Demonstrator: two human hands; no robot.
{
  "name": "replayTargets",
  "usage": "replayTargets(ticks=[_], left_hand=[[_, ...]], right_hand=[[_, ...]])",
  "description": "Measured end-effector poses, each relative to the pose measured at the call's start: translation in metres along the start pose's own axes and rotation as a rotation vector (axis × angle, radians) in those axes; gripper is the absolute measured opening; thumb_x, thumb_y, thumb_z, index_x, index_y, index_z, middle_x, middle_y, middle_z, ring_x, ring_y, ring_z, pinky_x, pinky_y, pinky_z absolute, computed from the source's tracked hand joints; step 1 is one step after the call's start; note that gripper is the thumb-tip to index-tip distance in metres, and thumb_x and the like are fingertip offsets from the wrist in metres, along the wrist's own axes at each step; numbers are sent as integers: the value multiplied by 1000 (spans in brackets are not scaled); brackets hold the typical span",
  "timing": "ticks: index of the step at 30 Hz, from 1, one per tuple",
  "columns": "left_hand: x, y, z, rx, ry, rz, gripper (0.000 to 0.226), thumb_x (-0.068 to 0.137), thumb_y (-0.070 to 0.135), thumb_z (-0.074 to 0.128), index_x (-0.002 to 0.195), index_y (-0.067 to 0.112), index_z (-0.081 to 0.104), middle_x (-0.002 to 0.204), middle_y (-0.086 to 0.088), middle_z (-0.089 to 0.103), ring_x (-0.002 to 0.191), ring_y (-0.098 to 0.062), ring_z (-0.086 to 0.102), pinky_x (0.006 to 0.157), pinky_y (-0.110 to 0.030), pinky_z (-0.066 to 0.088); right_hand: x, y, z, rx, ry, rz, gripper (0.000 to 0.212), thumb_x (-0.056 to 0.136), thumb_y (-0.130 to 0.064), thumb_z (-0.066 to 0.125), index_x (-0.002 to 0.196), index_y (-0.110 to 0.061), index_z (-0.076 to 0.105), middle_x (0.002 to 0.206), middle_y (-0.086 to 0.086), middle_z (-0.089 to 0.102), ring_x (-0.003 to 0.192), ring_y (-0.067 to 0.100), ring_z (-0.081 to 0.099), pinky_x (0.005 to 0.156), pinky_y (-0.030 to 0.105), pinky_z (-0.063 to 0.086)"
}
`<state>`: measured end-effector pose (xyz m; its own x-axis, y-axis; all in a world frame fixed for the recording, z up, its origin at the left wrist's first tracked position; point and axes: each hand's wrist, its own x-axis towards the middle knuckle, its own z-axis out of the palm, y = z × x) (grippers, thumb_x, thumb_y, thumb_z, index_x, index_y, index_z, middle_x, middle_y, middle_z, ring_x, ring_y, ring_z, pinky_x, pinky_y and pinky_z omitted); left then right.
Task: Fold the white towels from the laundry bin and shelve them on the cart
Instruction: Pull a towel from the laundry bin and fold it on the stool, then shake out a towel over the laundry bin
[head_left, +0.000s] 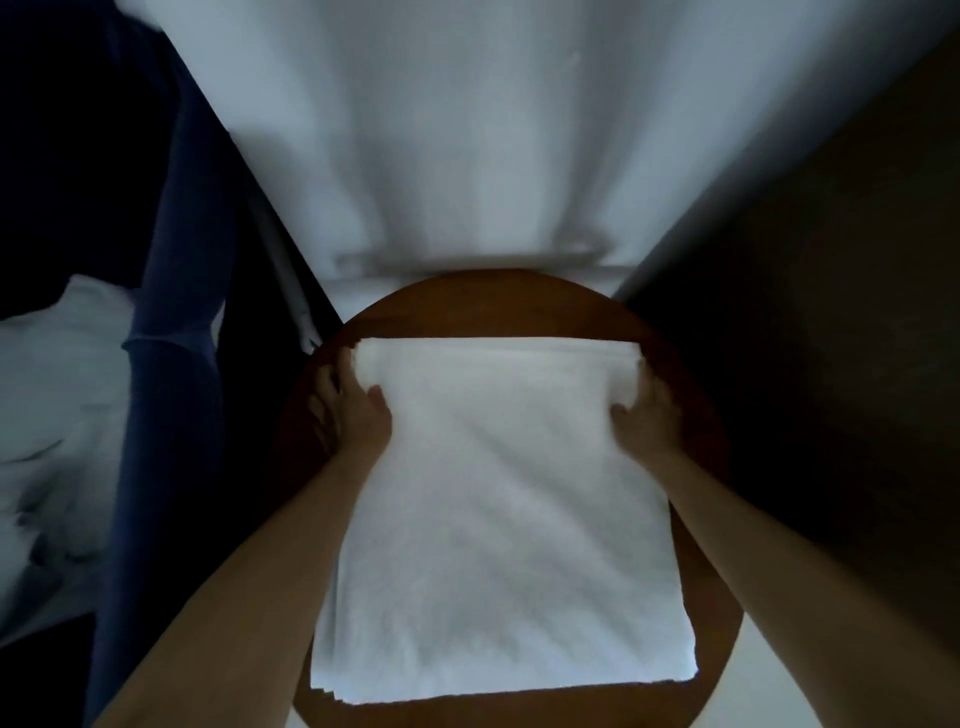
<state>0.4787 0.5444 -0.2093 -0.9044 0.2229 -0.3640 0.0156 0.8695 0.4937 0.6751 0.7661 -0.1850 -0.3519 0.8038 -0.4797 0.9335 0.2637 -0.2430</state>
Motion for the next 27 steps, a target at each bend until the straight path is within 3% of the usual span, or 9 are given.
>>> replayTargets(ticks=[3,6,9,18,23,27], left_hand=[[-22,8,-16,65,-58,205,56,93,14,52,145,12,31,149,-15,30,136,-34,26,113,-39,18],[-42,36,-47,67,-93,358,47,94,12,50,139,5,41,140,-16,45,132,-30,36,114,-34,21],[-77,59,-85,-19,-76,412,43,94,10,49,137,3,44,140,-16,46,130,-29,40,112,-31,26],[-218,47,-209,-61,114,389,43,95,15,46,138,12,43,143,-10,43,129,-29,42,108,-37,33],[-285,4,-276,-83,269,347,42,96,15,46,137,12,44,142,-9,44,128,-26,43,105,-35,35],[-327,-50,-322,-99,346,264,41,98,17,44,139,15,42,143,-6,42,119,-28,51,93,-36,42]], right_hand=[[-22,-9,-10,-135,-62,-116,63,96,-27,47,149,-15,16,155,14,14,143,29,13,114,31,9],[-42,-33,-38,-134,-66,-253,55,95,-27,49,144,-11,31,152,14,27,142,25,20,113,28,12],[-74,-53,-71,-120,-44,-377,48,94,-26,51,139,-10,42,147,12,36,139,26,27,113,30,18],[-223,-73,-160,-99,-5,-619,43,97,-25,47,137,-8,44,144,12,41,133,26,37,107,27,26],[-305,-97,-173,-160,-70,-726,37,98,-22,43,129,-3,52,136,15,50,125,31,45,102,31,34],[-362,-140,-155,-138,-98,-865,41,97,-27,45,135,-10,47,139,10,47,126,26,45,102,30,34]])
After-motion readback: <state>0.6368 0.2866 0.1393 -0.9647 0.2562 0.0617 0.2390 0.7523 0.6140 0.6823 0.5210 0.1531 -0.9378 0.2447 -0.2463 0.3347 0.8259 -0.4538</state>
